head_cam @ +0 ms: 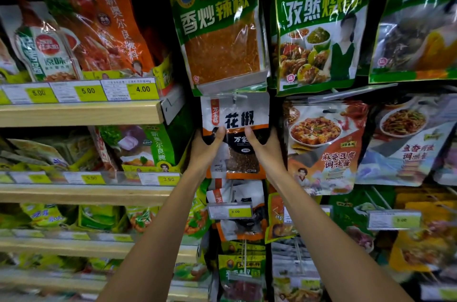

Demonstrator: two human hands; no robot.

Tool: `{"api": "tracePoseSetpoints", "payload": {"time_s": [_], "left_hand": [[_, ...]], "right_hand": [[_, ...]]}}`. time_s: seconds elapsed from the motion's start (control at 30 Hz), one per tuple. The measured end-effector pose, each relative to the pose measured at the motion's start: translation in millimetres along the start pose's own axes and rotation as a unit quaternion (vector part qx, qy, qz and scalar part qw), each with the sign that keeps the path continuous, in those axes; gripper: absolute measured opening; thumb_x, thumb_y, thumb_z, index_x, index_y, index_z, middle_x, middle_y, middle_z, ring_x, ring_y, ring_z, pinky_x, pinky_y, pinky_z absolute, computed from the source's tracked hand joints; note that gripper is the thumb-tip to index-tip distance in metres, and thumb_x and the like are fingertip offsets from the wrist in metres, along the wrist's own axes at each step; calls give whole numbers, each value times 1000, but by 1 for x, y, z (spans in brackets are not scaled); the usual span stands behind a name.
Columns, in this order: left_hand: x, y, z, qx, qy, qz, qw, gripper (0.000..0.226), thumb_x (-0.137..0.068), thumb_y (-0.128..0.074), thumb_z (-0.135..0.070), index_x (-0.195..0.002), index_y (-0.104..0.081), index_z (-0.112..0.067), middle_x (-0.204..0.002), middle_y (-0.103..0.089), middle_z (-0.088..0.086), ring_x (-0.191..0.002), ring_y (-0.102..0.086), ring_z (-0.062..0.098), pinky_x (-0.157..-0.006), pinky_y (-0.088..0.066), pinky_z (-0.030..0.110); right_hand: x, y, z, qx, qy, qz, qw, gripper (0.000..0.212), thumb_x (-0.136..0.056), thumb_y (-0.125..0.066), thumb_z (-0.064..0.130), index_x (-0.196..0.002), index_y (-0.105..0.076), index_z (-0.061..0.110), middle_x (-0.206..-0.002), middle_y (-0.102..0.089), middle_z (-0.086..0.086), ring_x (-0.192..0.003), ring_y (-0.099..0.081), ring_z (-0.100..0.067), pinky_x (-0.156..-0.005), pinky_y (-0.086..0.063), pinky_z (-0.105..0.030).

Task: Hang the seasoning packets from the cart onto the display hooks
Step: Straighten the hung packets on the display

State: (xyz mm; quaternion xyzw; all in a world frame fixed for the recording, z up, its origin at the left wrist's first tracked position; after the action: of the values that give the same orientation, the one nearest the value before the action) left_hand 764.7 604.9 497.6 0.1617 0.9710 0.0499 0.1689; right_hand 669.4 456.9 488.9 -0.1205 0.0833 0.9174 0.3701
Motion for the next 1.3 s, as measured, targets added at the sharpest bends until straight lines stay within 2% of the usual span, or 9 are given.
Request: {"api": "tracePoseSetpoints", "payload": {"time_s": [0.1,0.23,0.33,0.47,0.73,0.83,0.93,1.03,1.3], "left_hand": [[28,9,-4,-102,-45,-67,991,66,-89,-60,-43,-142,-37,-9,-141,-47,8,-130,-43,22,-97,-36,19],[78,12,-36,-243,-168,-184,937,42,-96,-54,-26,-131,-46,-3,-132,-48,16,-120,-49,29,-96,-45,40],[98,-19,-62,-227,-263,-139,927,28,-95,-56,-14,-120,-55,0,-118,-56,17,-110,-55,30,-90,-47,36],[98,-82,-67,-143,-207,26,967,40,-97,-54,-26,-132,-48,-8,-130,-53,8,-120,-50,20,-92,-34,14],[66,-156,-49,-134,-86,125,979,83,-88,-65,-36,-151,-16,-8,-155,-28,10,-141,-29,25,-112,-32,40],[59,-160,-44,-121,-88,117,982,83,-86,-69,-32,-150,-21,-8,-151,-36,10,-137,-36,24,-107,-36,26],[55,-158,-46,-110,-110,84,984,77,-85,-70,-28,-147,-29,-8,-145,-43,11,-132,-43,24,-97,-40,13],[51,-159,-46,-101,-112,51,987,73,-86,-69,-24,-147,-30,-9,-144,-45,11,-130,-45,25,-101,-43,28],[50,-165,-48,-74,-118,3,990,62,-87,-69,-19,-139,-38,-7,-134,-52,12,-117,-50,14,-79,-39,-1]], "right_hand": [[28,8,16,67,68,-27,995,77,-93,-58,40,-153,-19,12,-158,-26,-5,-145,-25,-19,-118,-27,-38],[75,28,27,95,109,-63,987,60,-97,-53,33,-149,-27,17,-151,-33,4,-139,-30,-8,-108,-25,-16],[97,69,27,58,117,-104,986,41,-98,-55,27,-136,-44,19,-125,-50,16,-114,-48,6,-91,-36,-3],[95,148,20,117,101,-201,967,44,-96,-58,27,-135,-45,13,-132,-50,-2,-122,-47,-14,-95,-35,-13],[37,176,-11,154,60,-129,978,81,-81,-76,23,-144,-29,5,-140,-44,-13,-130,-44,-29,-106,-36,-34],[27,175,-19,158,65,-111,979,86,-77,-80,24,-144,-30,4,-140,-46,-15,-130,-45,-32,-105,-38,-52],[19,177,-17,156,83,-128,976,86,-75,-82,24,-143,-34,4,-137,-49,-15,-127,-48,-31,-103,-42,-48],[14,176,-14,134,101,-144,975,84,-74,-83,22,-141,-36,4,-134,-50,-14,-124,-50,-29,-101,-43,-46],[2,174,-18,144,99,-157,972,85,-76,-81,19,-144,-31,1,-142,-45,-17,-131,-44,-30,-105,-38,-46]]}}
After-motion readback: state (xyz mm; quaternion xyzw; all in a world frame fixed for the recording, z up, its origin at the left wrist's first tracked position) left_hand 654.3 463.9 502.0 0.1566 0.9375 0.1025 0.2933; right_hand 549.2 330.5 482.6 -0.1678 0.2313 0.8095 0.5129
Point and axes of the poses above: each hand's wrist, its own x-axis away from the middle knuckle, its own y-axis out of the back of the hand, z = x × y, the point moved 8 cm from there along -x, towards the middle knuckle
